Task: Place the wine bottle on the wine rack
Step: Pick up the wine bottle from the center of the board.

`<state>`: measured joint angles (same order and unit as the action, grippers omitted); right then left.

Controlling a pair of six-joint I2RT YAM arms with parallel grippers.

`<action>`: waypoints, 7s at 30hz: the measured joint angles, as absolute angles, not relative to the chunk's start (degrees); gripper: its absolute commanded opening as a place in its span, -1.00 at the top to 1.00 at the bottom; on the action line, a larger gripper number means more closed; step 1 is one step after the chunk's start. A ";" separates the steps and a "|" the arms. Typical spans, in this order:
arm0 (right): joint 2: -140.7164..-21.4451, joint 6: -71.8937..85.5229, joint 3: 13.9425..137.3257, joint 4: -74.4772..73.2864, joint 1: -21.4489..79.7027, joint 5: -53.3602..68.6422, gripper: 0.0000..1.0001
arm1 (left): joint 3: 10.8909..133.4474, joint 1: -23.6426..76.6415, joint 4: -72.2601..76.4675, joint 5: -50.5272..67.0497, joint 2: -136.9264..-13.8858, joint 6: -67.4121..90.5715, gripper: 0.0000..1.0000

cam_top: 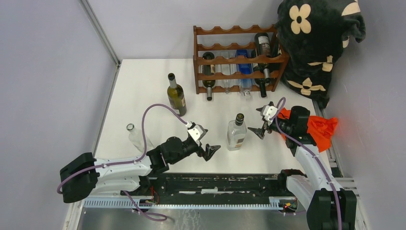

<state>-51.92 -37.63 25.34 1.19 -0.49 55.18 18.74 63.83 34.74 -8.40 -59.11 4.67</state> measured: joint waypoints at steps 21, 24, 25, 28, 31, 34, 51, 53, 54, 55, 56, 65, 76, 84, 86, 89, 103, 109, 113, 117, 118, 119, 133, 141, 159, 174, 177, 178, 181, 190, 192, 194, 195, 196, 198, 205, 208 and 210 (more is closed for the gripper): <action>-51.68 -37.60 24.88 1.21 -0.49 56.51 -0.96 | 12.14 63.83 53.12 0.19 -67.00 -1.56 -1.00; -51.68 -37.60 24.86 1.21 -0.49 56.51 -0.96 | 11.90 63.83 57.04 0.27 -70.04 -3.14 -1.00; -51.68 -37.60 24.86 1.21 -0.49 56.51 -0.96 | 11.75 63.83 58.89 0.30 -71.42 -3.81 -1.00; -51.68 -37.63 24.82 1.21 -0.49 56.51 -0.96 | 11.66 63.83 63.20 0.40 -75.66 -5.17 -1.00; -51.68 -37.63 24.82 1.21 -0.49 56.53 -0.96 | 11.66 63.83 67.85 0.58 -80.64 -5.67 -1.00; -51.68 -37.63 24.80 1.21 -0.49 56.51 -0.96 | 11.68 63.83 70.24 0.60 -83.07 -5.69 -1.00; -51.68 -37.65 24.71 1.21 -0.49 56.55 -0.96 | 15.62 61.84 86.28 3.40 -101.01 -6.37 -0.95; -51.68 -37.65 24.71 1.21 -0.49 56.55 -0.96 | 16.75 61.19 87.02 4.95 -103.74 -6.35 -0.95; -51.68 -37.65 24.71 1.21 -0.49 56.55 -0.96 | 17.50 60.93 87.07 5.50 -105.19 -6.35 -0.95; -51.68 -37.65 24.71 1.21 -0.49 56.55 -0.96 | 18.04 60.73 87.05 6.11 -106.08 -6.35 -0.95; -51.68 -37.65 24.71 1.21 -0.49 56.53 -0.96 | 18.94 60.29 87.11 6.63 -107.39 -6.26 -0.95; -51.68 -37.69 24.71 1.21 -0.49 56.55 -0.96 | 25.91 55.35 87.22 14.31 -113.80 -2.00 -0.87; -51.68 -37.82 24.71 1.21 -0.49 56.55 -0.96 | 32.34 54.41 87.33 22.85 -119.70 0.89 -0.71; -51.37 -37.85 24.71 1.21 -0.49 56.55 -0.96 | 33.54 54.30 87.44 24.34 -120.07 1.76 0.93; -51.24 -37.85 24.71 1.21 -0.49 56.53 -0.96 | 33.47 54.17 87.44 24.67 -120.07 1.85 0.96; -50.98 -38.11 24.71 1.17 -0.49 56.45 -0.96 | 32.10 54.08 87.39 24.73 -119.00 2.44 0.96; -50.81 -40.56 26.98 -4.19 -0.49 50.70 -0.96 | 32.69 55.59 38.39 24.25 -90.74 7.66 0.96; -51.68 -42.22 27.90 -5.82 -0.49 44.40 -0.96 | 42.59 56.23 6.94 22.04 -84.60 0.45 0.96; -54.13 -44.03 30.30 -8.12 -1.39 38.85 -0.96 | 45.74 56.36 -6.68 18.39 -82.72 -2.79 0.96; -55.57 -45.69 32.60 -11.05 -4.03 37.32 -0.96 | 48.36 56.38 -18.02 13.50 -81.56 -5.37 0.96; -55.44 -46.37 32.93 -11.73 -4.73 37.67 -0.96 | 48.82 56.38 -20.21 12.27 -81.28 -5.96 0.96; -55.24 -46.87 33.06 -12.12 -5.15 38.00 -0.96 | 48.99 56.38 -21.12 11.79 -81.10 -6.15 0.96; -58.85 -74.56 37.85 -37.30 -0.69 54.94 -0.96 | 54.76 56.66 -33.56 4.47 -78.54 -13.58 0.96; -64.23 -77.87 37.36 -39.13 4.73 57.01 -0.96 | 54.41 57.69 -32.58 4.47 -78.56 -17.28 0.96; -73.38 -72.86 31.24 -26.59 12.56 54.37 -0.70 | 49.82 59.81 -24.58 4.84 -78.94 -25.78 0.96; -78.96 -69.19 30.61 -21.82 18.81 48.18 -0.32 | 48.58 59.88 -21.12 5.08 -79.48 -27.11 0.96; -79.15 -68.75 30.50 -21.23 19.53 47.90 -0.31 | 48.23 59.88 -20.29 5.06 -79.68 -27.11 0.96; -79.31 -68.55 30.50 -20.97 19.77 47.94 -0.29 | 48.05 59.88 -19.92 5.06 -79.68 -27.11 0.96; -79.68 -67.72 30.50 -19.84 20.58 48.10 -0.21 | 47.40 59.88 -18.96 5.06 -79.68 -27.11 0.96; -80.97 -65.41 30.74 -18.13 21.54 48.14 0.60 | 46.59 59.83 -20.80 4.40 -79.92 -27.11 0.91; -81.08 -65.45 30.87 -18.04 21.54 47.99 0.85 | 46.44 59.68 -21.10 4.16 -79.94 -27.05 0.72; -81.14 -65.65 31.14 -18.24 21.54 47.70 0.97 | 46.44 59.66 -21.08 3.95 -79.94 -27.05 0.45; -81.23 -65.84 31.33 -18.61 21.56 47.64 0.99 | 46.44 59.66 -21.08 3.68 -79.96 -27.03 0.28; -81.32 -65.93 31.57 -18.96 21.63 47.46 1.00 | 46.44 59.68 -21.06 3.46 -79.96 -27.05 0.11; -81.47 -66.28 32.10 -19.75 21.76 47.07 1.00 | 46.41 59.70 -20.91 2.90 -79.96 -26.98 -0.19; -82.30 -67.00 35.38 -24.75 21.96 45.47 1.00 | 44.86 59.99 -17.32 -0.14 -78.08 -26.00 -0.88; -82.24 -66.94 36.14 -26.13 21.21 45.93 1.00 | 44.71 60.14 -15.86 -1.37 -75.33 -25.74 -0.99; -82.17 -67.18 36.27 -27.59 20.32 46.44 1.00 | 44.71 60.14 -14.41 -2.22 -72.86 -25.52 -1.00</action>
